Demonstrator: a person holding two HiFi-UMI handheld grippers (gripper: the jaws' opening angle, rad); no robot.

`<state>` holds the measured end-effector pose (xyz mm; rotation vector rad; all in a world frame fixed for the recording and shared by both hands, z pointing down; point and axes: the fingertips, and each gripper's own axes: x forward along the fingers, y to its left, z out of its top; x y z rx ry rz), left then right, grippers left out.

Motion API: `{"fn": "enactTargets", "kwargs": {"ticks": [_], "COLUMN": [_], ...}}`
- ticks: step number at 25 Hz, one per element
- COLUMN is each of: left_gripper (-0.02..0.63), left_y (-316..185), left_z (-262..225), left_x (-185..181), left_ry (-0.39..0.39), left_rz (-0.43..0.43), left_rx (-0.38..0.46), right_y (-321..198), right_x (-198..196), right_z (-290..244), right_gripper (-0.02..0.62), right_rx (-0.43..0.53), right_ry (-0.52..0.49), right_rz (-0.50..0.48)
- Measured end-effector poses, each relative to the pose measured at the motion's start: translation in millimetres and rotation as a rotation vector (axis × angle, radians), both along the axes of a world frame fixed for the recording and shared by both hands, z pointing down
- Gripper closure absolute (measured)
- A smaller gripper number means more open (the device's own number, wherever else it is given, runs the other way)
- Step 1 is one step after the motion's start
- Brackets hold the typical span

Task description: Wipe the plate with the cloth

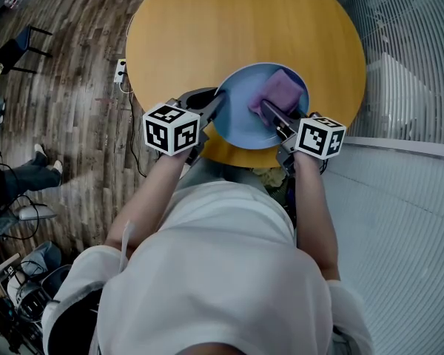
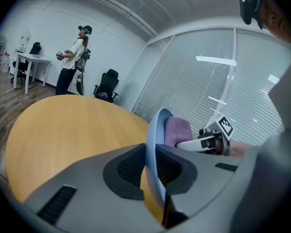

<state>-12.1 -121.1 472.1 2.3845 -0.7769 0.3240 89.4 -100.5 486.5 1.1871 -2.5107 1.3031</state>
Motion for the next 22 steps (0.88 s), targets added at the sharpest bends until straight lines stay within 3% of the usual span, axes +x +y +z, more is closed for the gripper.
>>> {"fn": "enactTargets", "kwargs": {"ticks": [8,22], "left_gripper": [0.566,0.566], "left_y": [-3,5], "left_z": [-7,-15], "left_x": [5,3], "left_ry": [0.003,0.0], "left_rz": [0.002,0.027], "left_rx": [0.001,-0.015], "right_y": [-5,9], "right_x": [-20,-56], "right_z": [-9,-14], "right_gripper": [0.508,0.508], "right_rx": [-0.005,-0.044], "right_ry": [-0.006,0.099], "right_rz": [-0.074,-0.278]}}
